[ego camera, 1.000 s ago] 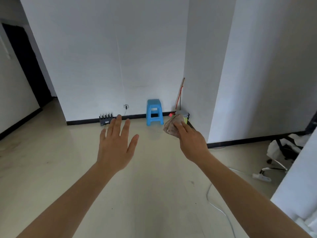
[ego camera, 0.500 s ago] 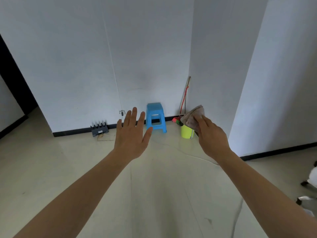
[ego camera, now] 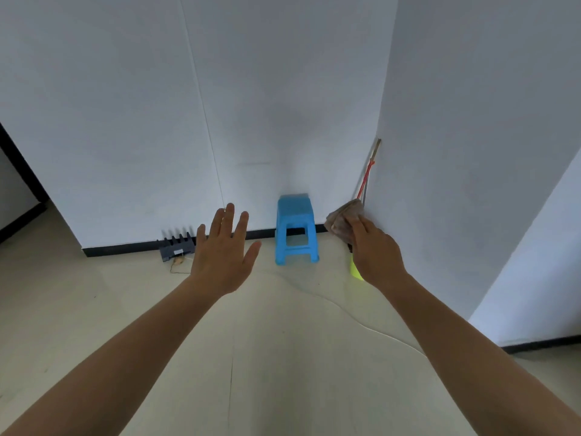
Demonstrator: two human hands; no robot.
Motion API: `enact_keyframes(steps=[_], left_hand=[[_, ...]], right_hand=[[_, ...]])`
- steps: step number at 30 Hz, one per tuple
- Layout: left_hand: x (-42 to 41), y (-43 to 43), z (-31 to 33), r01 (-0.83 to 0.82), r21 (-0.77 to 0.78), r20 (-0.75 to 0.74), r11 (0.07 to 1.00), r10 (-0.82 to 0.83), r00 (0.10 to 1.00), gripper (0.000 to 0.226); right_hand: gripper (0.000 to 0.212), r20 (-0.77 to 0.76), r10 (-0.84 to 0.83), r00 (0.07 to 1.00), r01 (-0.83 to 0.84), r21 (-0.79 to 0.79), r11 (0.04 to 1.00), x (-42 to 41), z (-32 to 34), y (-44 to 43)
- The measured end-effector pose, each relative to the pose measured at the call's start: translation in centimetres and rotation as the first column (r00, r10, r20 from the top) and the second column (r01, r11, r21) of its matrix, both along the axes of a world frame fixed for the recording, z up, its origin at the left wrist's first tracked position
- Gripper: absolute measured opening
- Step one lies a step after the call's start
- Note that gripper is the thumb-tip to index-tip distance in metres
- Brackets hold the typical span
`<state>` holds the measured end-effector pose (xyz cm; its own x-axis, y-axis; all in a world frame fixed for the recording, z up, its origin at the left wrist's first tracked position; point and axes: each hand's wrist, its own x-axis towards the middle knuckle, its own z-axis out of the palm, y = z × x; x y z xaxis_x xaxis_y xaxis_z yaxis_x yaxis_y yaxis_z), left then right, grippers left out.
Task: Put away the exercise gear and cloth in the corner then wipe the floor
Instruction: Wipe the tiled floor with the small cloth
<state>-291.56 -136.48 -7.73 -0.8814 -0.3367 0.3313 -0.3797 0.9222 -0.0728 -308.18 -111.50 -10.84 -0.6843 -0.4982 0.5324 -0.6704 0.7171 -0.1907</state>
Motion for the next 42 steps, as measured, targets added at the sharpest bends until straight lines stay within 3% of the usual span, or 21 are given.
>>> enact_keyframes(steps=[7, 17, 24, 29, 36, 42], left_hand=[[-18.8, -12.4, -4.0, -0.015, 0.045, -0.008, 0.999, 0.016, 1.000, 0.069], [-48.8, -27.0, -1.0, 0.071, 0.074, 0.065, 0.995, -0.076, 0.995, 0.069], [-70.6, -32.9, -7.7, 0.111, 0.072, 0.188, 0.991, -0.123, 0.975, 0.068], [-86.2, -37.9, -11.7, 0.035, 0.169, 0.273, 0.985, -0.081, 0.958, 0.065], [-99.8, -44.7, -15.8, -0.026, 0.226, 0.356, 0.974, -0.058, 0.933, 0.061], [-105.2, -49.4, -25.4, -0.094, 0.313, 0.490, 0.945, -0.076, 0.868, 0.061]], right_hand=[[0.064, 0.018, 0.010, 1.000, -0.010, 0.051, 0.999, -18.8, -2.9, -13.1], [0.066, 0.041, -0.070, 0.997, 0.067, 0.081, 0.995, -46.0, -0.8, -25.4], [0.059, 0.113, -0.111, 0.987, 0.103, 0.074, 0.992, -67.2, -7.2, -32.8], [0.057, 0.231, -0.085, 0.969, 0.064, 0.098, 0.993, -82.3, -11.1, -39.5], [0.054, 0.390, -0.063, 0.919, -0.023, 0.210, 0.977, -97.2, -15.2, -48.3], [0.056, 0.539, -0.078, 0.839, -0.093, 0.282, 0.955, -102.5, -23.5, -53.9]])
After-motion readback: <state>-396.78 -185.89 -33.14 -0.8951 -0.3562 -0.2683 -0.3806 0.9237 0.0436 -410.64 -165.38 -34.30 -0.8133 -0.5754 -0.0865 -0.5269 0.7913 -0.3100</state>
